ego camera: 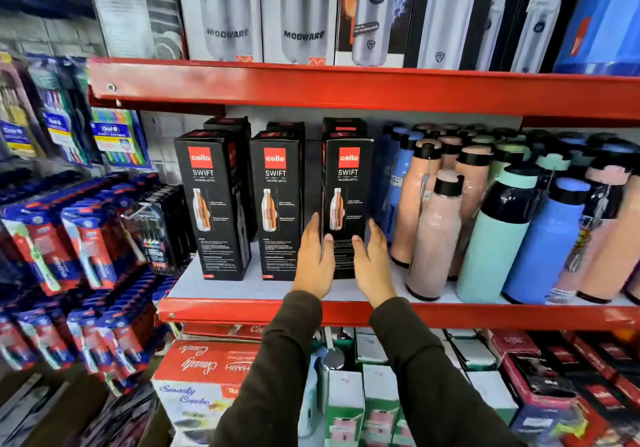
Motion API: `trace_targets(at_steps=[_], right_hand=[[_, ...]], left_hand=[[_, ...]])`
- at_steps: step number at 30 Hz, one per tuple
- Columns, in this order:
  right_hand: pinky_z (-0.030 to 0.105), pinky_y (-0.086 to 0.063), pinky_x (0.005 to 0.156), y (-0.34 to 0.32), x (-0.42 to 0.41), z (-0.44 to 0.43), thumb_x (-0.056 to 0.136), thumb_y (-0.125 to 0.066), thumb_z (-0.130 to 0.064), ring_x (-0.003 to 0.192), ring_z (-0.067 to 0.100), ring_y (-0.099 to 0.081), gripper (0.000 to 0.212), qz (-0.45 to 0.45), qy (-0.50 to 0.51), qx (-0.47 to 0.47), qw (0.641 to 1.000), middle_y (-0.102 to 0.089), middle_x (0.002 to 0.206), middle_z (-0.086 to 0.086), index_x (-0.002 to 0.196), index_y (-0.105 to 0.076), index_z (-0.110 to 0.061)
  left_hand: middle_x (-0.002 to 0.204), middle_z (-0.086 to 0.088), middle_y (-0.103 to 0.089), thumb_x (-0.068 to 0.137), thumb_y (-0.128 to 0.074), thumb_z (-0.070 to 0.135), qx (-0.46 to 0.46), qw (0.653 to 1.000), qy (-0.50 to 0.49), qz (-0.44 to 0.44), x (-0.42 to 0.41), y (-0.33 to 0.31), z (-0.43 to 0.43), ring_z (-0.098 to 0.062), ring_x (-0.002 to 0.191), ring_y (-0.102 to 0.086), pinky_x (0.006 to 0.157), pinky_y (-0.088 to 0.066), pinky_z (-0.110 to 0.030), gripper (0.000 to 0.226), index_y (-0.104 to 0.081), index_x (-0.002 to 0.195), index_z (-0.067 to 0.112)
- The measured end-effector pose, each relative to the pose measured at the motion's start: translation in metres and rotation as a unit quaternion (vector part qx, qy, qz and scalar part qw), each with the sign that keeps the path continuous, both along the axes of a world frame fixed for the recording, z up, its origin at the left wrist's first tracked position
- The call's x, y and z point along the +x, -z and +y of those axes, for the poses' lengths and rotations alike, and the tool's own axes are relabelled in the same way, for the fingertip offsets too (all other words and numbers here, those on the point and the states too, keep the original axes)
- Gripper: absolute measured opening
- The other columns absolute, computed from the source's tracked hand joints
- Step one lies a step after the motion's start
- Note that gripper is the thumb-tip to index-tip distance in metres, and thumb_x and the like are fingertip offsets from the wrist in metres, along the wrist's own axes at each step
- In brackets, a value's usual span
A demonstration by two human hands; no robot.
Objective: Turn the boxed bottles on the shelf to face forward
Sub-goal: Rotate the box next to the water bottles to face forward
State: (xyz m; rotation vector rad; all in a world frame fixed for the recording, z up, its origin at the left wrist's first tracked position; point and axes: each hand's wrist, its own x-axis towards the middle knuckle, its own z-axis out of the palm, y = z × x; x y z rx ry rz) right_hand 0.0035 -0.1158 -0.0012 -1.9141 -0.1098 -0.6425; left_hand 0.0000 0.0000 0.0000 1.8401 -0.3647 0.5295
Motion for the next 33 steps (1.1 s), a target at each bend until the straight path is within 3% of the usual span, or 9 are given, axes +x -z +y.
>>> trace_targets(at_steps=[4, 6, 10, 12, 17, 20, 26, 30, 33], right_hand=[[-0.012, -0.023, 0.080, 0.007, 0.017, -0.007, 0.099, -0.044, -0.010, 0.097, -0.036, -0.036, 0.045, 0.019, -0.030, 0.021, 0.999, -0.043, 0.120, -0.011, 0.143, -0.036, -0.012], [-0.004, -0.032, 0.087, 0.009, 0.021, -0.008, 0.099, -0.044, -0.011, 0.107, -0.024, -0.045, 0.044, 0.033, -0.042, 0.045, 0.998, -0.046, 0.120, -0.015, 0.142, -0.037, -0.019], [0.039, -0.040, 0.110, 0.012, 0.026, -0.008, 0.095, -0.052, -0.013, 0.128, 0.015, -0.049, 0.045, 0.036, -0.052, 0.053, 0.997, -0.052, 0.136, -0.001, 0.138, -0.041, -0.019], [0.044, -0.038, 0.111, 0.015, 0.021, -0.006, 0.090, -0.061, -0.016, 0.131, 0.020, -0.047, 0.057, 0.025, -0.044, 0.038, 0.998, -0.051, 0.139, 0.005, 0.142, -0.037, -0.018], [0.037, -0.041, 0.107, 0.020, 0.015, -0.006, 0.068, -0.081, -0.018, 0.127, 0.016, -0.047, 0.083, -0.033, -0.010, 0.003, 0.999, -0.051, 0.133, 0.001, 0.139, -0.038, -0.020], [0.032, -0.039, 0.107, 0.019, 0.015, -0.008, 0.060, -0.089, -0.024, 0.127, 0.014, -0.046, 0.093, -0.048, -0.001, 0.003, 0.999, -0.049, 0.131, -0.005, 0.137, -0.037, -0.024], [0.030, -0.045, 0.102, 0.012, 0.016, -0.013, 0.056, -0.091, -0.028, 0.118, 0.005, -0.051, 0.087, -0.058, 0.028, 0.033, 0.997, -0.055, 0.124, -0.011, 0.128, -0.043, -0.030], [0.033, -0.045, 0.103, 0.007, 0.019, -0.022, 0.055, -0.090, -0.020, 0.119, 0.012, -0.055, 0.089, -0.050, 0.017, 0.055, 0.997, -0.058, 0.127, -0.003, 0.131, -0.045, -0.024], [0.015, -0.042, 0.097, 0.004, 0.021, -0.030, 0.058, -0.088, -0.016, 0.114, -0.005, -0.053, 0.085, -0.037, -0.013, 0.077, 0.996, -0.057, 0.123, -0.014, 0.130, -0.046, -0.027]], left_hand=[[0.162, -0.003, -0.025, 0.105, -0.033, 0.028, -0.070, 0.992, 0.004, 0.100, 0.012, -0.001, -0.005, -0.015, 0.150, -0.023, 0.121, -0.017, -0.028, 0.051, -0.024, 0.154, 0.015], [0.161, 0.000, -0.028, 0.105, -0.031, 0.036, -0.108, 0.984, 0.017, 0.138, 0.019, 0.002, -0.008, -0.014, 0.149, -0.025, 0.119, -0.018, -0.026, 0.051, -0.027, 0.153, 0.020], [0.158, 0.000, -0.036, 0.104, -0.027, 0.041, -0.189, 0.967, 0.037, 0.166, 0.029, 0.002, -0.009, -0.016, 0.146, -0.031, 0.124, -0.020, -0.037, 0.049, -0.034, 0.150, 0.026], [0.153, -0.001, -0.043, 0.103, -0.028, 0.043, -0.226, 0.958, 0.042, 0.170, 0.030, 0.003, -0.007, -0.016, 0.143, -0.038, 0.122, -0.025, -0.041, 0.049, -0.041, 0.147, 0.025], [0.136, 0.003, -0.058, 0.103, -0.030, 0.043, -0.274, 0.949, 0.060, 0.142, 0.025, 0.011, -0.005, 0.010, 0.107, -0.059, 0.095, -0.048, -0.016, 0.047, -0.051, 0.140, 0.022], [0.126, 0.008, -0.064, 0.103, -0.031, 0.042, -0.286, 0.948, 0.049, 0.130, 0.020, 0.016, -0.009, 0.003, 0.111, -0.062, 0.079, -0.053, -0.012, 0.044, -0.058, 0.134, 0.024], [0.122, 0.010, -0.070, 0.102, -0.037, 0.039, -0.292, 0.955, 0.021, 0.056, 0.010, 0.028, -0.018, -0.007, 0.120, -0.063, 0.101, -0.052, -0.031, 0.037, -0.070, 0.118, 0.031], [0.137, 0.007, -0.061, 0.104, -0.036, 0.034, -0.231, 0.973, -0.005, 0.005, 0.014, 0.028, -0.020, -0.004, 0.131, -0.052, 0.110, -0.039, -0.023, 0.039, -0.059, 0.134, 0.023], [0.153, 0.006, -0.040, 0.106, -0.031, 0.028, -0.181, 0.982, -0.043, 0.028, 0.024, 0.024, -0.021, -0.001, 0.141, -0.034, 0.114, -0.026, -0.015, 0.043, -0.040, 0.147, 0.021]])
